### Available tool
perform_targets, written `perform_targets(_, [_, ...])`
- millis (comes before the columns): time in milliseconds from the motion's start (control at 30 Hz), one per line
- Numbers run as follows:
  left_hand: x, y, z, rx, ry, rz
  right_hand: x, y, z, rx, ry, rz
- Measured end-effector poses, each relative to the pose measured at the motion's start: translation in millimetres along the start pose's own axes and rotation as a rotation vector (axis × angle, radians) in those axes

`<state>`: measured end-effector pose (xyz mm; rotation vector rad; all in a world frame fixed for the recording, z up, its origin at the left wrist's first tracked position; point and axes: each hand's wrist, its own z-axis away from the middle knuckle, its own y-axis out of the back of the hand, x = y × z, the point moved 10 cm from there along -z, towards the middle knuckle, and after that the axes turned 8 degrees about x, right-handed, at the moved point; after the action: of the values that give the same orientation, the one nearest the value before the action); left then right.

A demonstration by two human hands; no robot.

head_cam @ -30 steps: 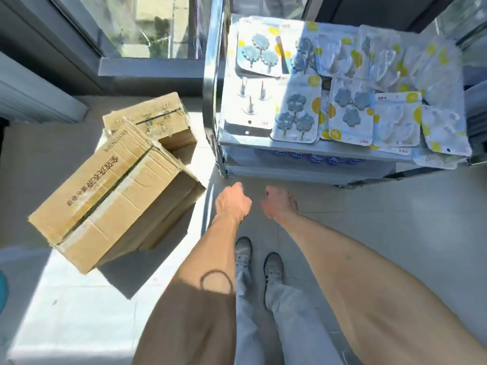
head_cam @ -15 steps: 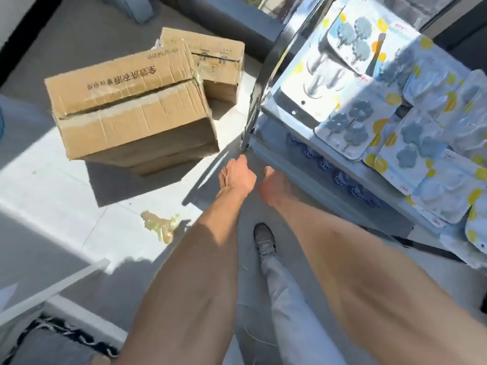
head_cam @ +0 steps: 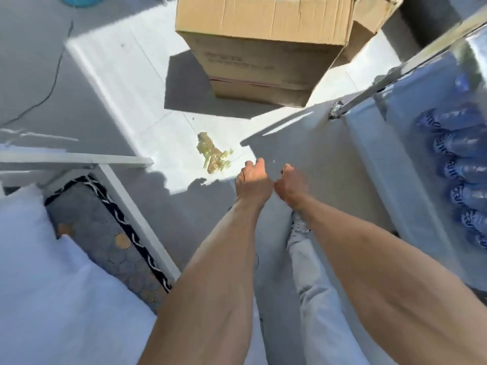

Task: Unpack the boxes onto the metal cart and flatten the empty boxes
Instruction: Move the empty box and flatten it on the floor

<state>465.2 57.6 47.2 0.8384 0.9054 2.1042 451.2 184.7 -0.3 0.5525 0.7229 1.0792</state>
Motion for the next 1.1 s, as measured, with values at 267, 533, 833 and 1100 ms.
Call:
perform_targets(267, [-122, 23, 6, 0.065, 0.193, 0.061, -79, -58, 25, 0.043, 0.205, 0.124])
perform_targets(533, [-143, 60, -3, 0.191, 0.229, 0.104, -124, -62, 37, 0.105, 0.285, 0.168])
perform_targets(833, [-173, 84, -9, 0.231, 0.227, 0.064, -133, -51, 29, 0.178, 0.238, 0.258])
perform_targets(1100, [-151, 80, -29, 0.175, 0.133, -0.014, -123, -23, 9, 0.194, 0.133, 0.194])
